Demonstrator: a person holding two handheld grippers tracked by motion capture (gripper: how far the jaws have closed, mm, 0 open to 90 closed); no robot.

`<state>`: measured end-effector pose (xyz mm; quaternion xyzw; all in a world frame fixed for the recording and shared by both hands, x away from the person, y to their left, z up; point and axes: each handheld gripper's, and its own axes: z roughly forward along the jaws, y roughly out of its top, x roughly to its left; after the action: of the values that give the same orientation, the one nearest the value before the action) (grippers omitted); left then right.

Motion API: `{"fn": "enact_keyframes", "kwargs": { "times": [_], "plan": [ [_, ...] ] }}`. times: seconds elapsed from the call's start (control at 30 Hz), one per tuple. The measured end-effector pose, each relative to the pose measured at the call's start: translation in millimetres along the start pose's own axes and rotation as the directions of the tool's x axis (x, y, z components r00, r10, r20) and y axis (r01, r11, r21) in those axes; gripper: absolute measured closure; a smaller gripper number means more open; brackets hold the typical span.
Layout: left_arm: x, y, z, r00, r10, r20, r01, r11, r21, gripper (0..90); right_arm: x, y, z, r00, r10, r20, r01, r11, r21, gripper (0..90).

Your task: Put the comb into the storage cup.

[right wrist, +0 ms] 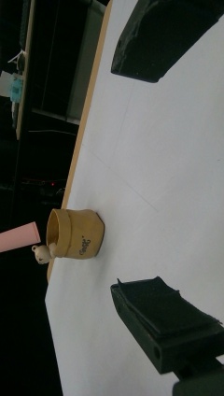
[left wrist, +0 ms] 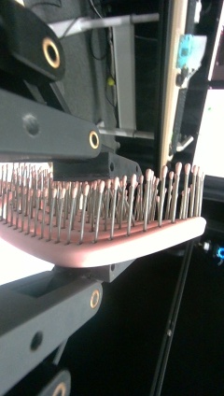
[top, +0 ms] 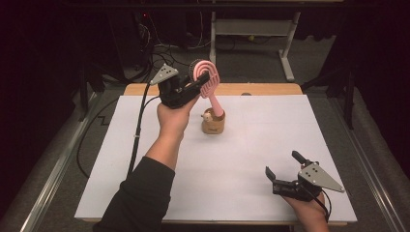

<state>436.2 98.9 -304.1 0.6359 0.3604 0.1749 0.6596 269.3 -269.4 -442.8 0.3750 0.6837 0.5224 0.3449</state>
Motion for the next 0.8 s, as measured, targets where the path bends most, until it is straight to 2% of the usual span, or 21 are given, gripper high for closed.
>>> {"fn": "enact_keyframes", "kwargs": {
  "times": [0.2,0.6,0.8],
  "plan": [
    [6.8,-4.8,8.2,0.9998,-0.004,-0.021,0.004,0.9999,0.015,63.4,-1.8,-0.1,-1.2,1.0,0.003,0.009,-0.003,1.0,-0.006,0.4],
    [10.8,-17.0,23.0,0.999,-0.006,-0.045,0.008,0.9988,0.048,63.4,0.7,0.2,-1.4,1.0,0.004,0.003,-0.004,1.0,-0.009,0.3],
    [11.2,-21.7,26.3,0.9985,0.01,-0.054,-0.007,0.9977,0.067,63.4,0.9,0.6,-1.6,1.0,0.002,0.0,-0.002,1.0,-0.013,0.3]
  ]
}}
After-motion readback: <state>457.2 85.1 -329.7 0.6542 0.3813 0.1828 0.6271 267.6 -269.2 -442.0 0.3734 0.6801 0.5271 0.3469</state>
